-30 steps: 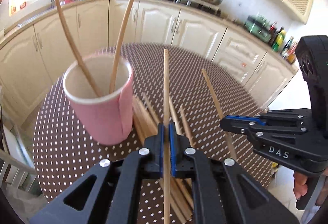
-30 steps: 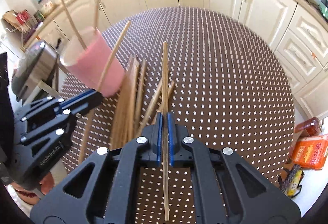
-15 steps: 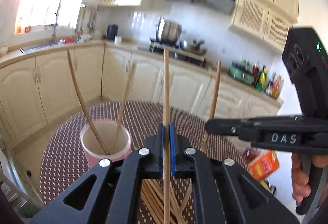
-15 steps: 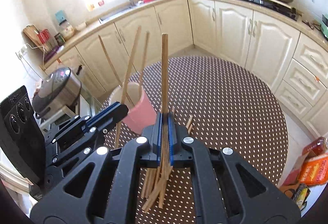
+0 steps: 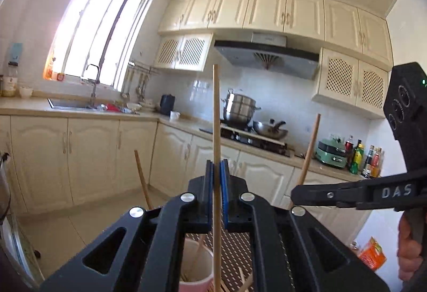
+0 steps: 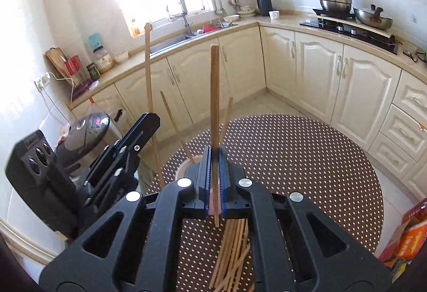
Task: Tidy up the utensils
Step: 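Carry both chopsticks over the pink cup, drop them in, open both grippers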
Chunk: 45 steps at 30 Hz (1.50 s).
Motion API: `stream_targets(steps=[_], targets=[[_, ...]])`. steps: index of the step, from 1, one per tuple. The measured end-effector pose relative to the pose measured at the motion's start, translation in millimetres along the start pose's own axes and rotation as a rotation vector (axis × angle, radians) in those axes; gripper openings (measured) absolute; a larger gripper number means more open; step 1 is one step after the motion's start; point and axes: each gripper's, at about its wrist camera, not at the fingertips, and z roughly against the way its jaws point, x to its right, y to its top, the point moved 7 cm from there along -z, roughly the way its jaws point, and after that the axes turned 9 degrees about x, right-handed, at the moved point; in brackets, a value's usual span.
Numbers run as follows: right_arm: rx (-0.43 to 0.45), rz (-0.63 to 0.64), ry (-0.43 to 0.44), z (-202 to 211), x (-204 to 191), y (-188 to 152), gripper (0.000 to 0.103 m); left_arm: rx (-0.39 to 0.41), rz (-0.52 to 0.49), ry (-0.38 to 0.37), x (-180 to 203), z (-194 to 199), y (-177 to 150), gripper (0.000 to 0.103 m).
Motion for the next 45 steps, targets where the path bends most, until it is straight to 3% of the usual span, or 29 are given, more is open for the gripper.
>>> stream_targets(steps=[8,16,29,39,40,43,45], targets=[[0.076,0.003,0.021,6,-11,28,0.006,0.087,-0.035,0.064,-22,-15,6,0.006],[0.141,0.009,0.028,1,-19,48,0.006,0.096,-0.039,0.078,-30,-28,-12,0.006],[0.052,0.006,0.016,-34,-14,18,0.006,0.039,-0.009,0.080,-44,-27,-44,0.006],[0.024,-0.011,0.004,-39,-8,7,0.006,0.009,-0.009,0.071,-44,-17,-47,0.006],[0.021,-0.015,0.006,-39,-7,6,0.006,0.005,-0.011,0.070,-44,-16,-46,0.007],[0.014,-0.013,0.002,-40,-8,4,0.006,0.006,-0.013,0.075,-43,-12,-44,0.024],[0.011,-0.016,0.003,-42,-7,3,0.006,0.007,-0.012,0.076,-42,-9,-43,0.024]])
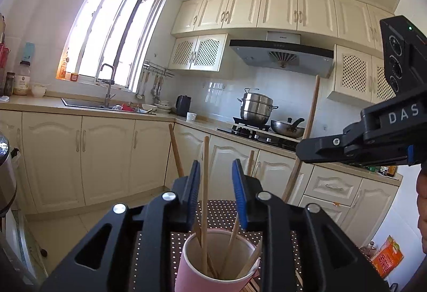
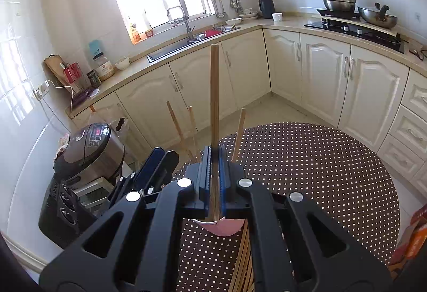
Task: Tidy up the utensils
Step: 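Carry both chopsticks over the pink cup, drop them in, open both grippers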
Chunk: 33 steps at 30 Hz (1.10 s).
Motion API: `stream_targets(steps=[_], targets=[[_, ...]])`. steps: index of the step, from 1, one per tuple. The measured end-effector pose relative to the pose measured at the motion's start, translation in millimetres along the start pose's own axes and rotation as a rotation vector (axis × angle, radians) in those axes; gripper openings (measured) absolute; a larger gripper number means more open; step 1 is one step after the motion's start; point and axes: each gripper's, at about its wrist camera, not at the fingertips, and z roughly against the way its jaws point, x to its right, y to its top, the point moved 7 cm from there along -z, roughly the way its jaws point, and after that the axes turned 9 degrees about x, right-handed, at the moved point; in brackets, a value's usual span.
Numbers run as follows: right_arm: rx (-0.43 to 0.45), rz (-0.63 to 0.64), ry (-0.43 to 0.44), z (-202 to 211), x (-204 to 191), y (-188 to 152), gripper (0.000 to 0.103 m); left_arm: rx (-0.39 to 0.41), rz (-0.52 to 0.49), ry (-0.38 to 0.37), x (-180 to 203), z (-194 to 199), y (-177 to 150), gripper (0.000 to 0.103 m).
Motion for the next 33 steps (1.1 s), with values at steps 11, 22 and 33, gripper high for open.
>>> stream_targets(steps=[11,22,33], targets=[[-0.023,-0.013,0.017,-6,-4,-10,0.007,0.002,-0.002,0.013,-1,13,13,0.036],[-0.039,-0.011,0.006,0,-4,-19,0.007,0.016,-0.006,0.004,7,29,27,0.042],[-0.019,-0.012,-0.009,23,-2,-19,0.022,0.018,-0.033,-0.005,20,50,42,0.044]])
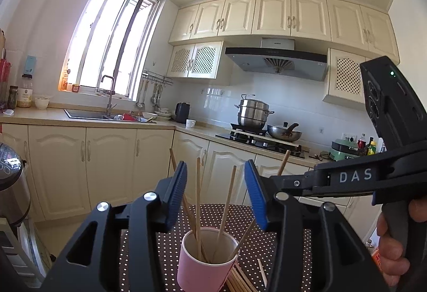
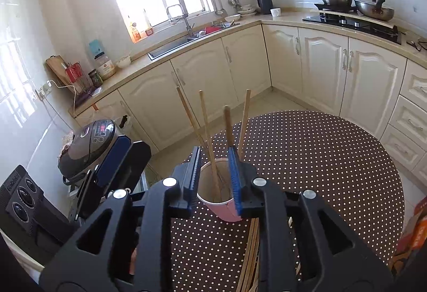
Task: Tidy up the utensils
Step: 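Carry both chopsticks over the pink cup, drop them in, open both grippers, then move both open grippers back down to the remaining chopsticks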
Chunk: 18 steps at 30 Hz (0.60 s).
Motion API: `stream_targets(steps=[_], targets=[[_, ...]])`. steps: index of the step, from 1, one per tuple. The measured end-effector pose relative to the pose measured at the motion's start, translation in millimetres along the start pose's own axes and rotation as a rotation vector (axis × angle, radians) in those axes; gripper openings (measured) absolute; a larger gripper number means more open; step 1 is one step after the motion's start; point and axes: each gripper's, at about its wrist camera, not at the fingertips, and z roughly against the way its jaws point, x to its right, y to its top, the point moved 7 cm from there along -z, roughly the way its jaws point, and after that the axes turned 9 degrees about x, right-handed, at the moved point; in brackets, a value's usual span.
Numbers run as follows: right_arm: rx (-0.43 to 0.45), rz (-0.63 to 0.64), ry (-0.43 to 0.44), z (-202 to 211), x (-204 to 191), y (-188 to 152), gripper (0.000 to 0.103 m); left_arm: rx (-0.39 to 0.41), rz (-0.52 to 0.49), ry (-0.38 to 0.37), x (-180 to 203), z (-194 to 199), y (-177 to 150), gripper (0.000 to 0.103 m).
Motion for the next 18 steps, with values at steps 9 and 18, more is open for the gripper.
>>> stream_targets(steps=[9,18], targets=[[0.017,0.006,-0.014,29,13,0,0.022,-0.033,-0.009,-0.028,20,10,3,0.047],[-0.019,-0.002,-0.081,44,51,-27,0.022,-0.286,-0.055,-0.113,58,-7,-44,0.047]])
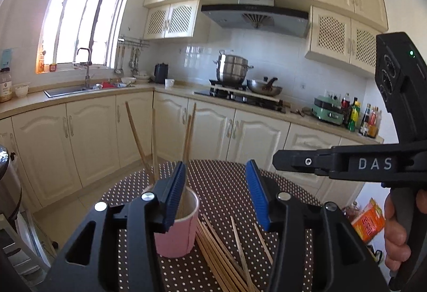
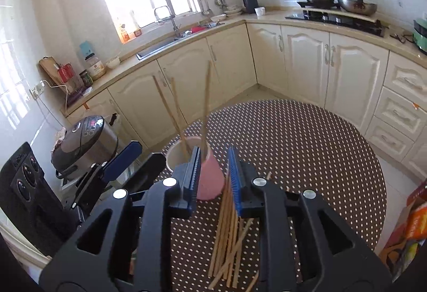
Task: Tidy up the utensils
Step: 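Move both open grippers back down to the remaining chopsticks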
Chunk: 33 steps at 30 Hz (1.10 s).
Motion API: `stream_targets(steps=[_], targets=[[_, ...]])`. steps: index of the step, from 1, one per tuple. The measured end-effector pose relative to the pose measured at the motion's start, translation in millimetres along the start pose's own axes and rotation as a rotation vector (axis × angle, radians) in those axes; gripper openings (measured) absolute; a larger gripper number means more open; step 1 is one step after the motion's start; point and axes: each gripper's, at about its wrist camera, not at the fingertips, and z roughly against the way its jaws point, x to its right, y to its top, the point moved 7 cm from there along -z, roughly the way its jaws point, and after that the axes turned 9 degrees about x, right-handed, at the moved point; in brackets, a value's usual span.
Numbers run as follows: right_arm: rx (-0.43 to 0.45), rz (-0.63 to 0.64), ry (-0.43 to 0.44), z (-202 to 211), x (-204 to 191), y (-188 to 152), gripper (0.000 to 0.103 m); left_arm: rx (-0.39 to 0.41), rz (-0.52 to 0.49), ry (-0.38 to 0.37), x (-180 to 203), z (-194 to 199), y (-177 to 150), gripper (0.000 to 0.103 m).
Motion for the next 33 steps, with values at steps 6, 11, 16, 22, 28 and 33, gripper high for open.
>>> stream_targets(steps=[6,11,16,22,28,33], targets=[[-0.072,-0.032,-0.076,-10,44,-34,0.022,-0.192,-0.042,-0.064,26,-26,-47,0.047],[-0.158,-0.069,-0.128,-21,79,-61,0.022,-0.330,-0.120,-0.100,51,-49,-81,0.047],[-0.253,-0.106,-0.155,-32,106,-89,0.022,-0.519,-0.130,-0.080,55,-76,-118,0.047],[-0.326,-0.117,-0.156,-42,121,-110,0.022,-0.689,-0.157,-0.051,56,-99,-152,0.043],[-0.360,-0.125,-0.133,-53,124,-120,0.022,-0.779,-0.168,-0.036,56,-116,-166,0.020],[-0.373,-0.129,-0.125,-60,124,-127,0.022,-0.817,-0.165,-0.024,55,-127,-176,0.014]])
